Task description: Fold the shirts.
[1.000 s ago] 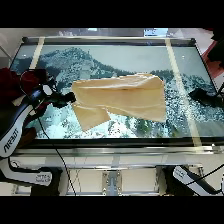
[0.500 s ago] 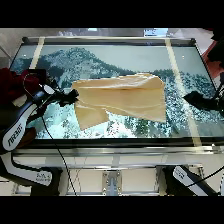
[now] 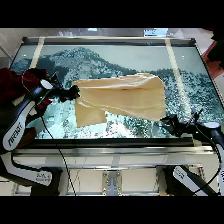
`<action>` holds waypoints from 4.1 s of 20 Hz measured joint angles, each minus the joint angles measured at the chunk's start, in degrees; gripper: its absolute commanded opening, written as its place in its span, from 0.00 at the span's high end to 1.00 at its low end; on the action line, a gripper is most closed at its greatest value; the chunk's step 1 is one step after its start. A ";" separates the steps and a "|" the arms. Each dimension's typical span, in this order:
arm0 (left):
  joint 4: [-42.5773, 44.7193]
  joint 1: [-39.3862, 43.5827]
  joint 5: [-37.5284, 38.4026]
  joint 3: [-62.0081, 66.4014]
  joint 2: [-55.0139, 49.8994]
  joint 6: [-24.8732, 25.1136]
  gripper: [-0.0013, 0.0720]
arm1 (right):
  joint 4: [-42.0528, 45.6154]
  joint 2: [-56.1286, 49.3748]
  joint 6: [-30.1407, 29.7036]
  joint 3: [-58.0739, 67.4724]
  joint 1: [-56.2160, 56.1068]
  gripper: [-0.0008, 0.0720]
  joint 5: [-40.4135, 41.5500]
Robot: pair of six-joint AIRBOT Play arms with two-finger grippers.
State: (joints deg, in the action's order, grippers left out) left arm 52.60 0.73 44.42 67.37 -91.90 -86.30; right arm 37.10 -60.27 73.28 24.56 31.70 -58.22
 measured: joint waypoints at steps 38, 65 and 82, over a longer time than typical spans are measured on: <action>8.72 -1.77 4.83 26.60 50.29 14.58 0.97 | 7.52 43.21 -4.81 51.43 11.98 0.95 7.08; 18.34 -0.87 12.92 28.98 -8.81 11.76 0.97 | 7.67 -17.86 -18.16 35.93 -19.85 0.95 28.63; 31.43 0.35 23.96 22.10 -12.41 7.63 0.97 | 27.26 -21.46 -5.84 35.80 -22.01 0.94 5.90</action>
State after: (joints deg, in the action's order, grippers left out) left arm 84.03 1.08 68.38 89.47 -104.31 -78.67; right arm 64.36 -81.73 67.44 60.36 9.69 -52.31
